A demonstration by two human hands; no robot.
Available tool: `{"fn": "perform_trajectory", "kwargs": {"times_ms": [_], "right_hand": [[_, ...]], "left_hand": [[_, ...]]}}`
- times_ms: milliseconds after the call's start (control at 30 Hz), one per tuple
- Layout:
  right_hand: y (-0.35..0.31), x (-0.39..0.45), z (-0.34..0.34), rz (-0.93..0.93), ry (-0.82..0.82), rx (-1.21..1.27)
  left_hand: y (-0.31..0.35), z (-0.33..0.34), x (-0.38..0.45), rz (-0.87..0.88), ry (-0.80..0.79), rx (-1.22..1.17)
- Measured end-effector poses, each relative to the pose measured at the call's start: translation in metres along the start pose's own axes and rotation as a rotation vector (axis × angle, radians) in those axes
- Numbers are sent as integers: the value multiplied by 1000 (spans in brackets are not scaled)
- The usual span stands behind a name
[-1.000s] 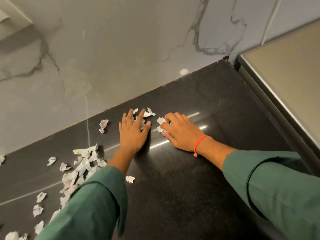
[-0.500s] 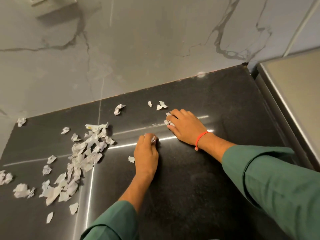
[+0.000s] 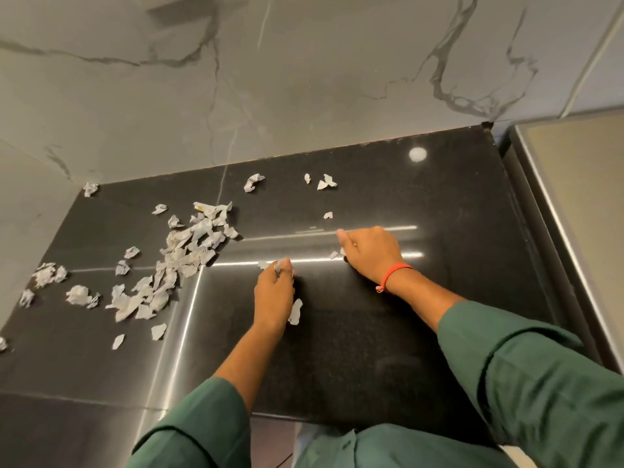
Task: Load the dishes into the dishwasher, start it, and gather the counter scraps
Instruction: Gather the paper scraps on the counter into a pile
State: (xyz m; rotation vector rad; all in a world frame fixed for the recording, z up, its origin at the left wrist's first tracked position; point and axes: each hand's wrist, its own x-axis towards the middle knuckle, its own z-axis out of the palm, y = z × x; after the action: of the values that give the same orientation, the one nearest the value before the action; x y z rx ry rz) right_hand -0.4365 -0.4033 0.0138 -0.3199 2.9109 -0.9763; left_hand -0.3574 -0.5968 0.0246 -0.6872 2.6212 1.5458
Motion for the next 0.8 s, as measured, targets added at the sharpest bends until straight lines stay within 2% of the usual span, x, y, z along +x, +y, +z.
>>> {"fn": "perform_trajectory", "kwargs": {"times_ms": [200,300,400,467,600,800], "right_hand": [[20,-14,-7,297,100,654],[21,-21,-11,383,97,784],[20,-31,-12,437,74,877],[18,-38,-11,475,47,912],[15,-53,-5,500,6,968],[-9,-78,0,643,-44,1338]], "left_hand": [[-18,-15,-30,246,-77,481],[-26,-14,-44,323,-88,676],[-28,-12,-54,370,-85,771],[-26,-11,-55,336,-93,755],[-20,-10,-58,211,-105,573],[-20,-14,-93,125,-90,238]]}}
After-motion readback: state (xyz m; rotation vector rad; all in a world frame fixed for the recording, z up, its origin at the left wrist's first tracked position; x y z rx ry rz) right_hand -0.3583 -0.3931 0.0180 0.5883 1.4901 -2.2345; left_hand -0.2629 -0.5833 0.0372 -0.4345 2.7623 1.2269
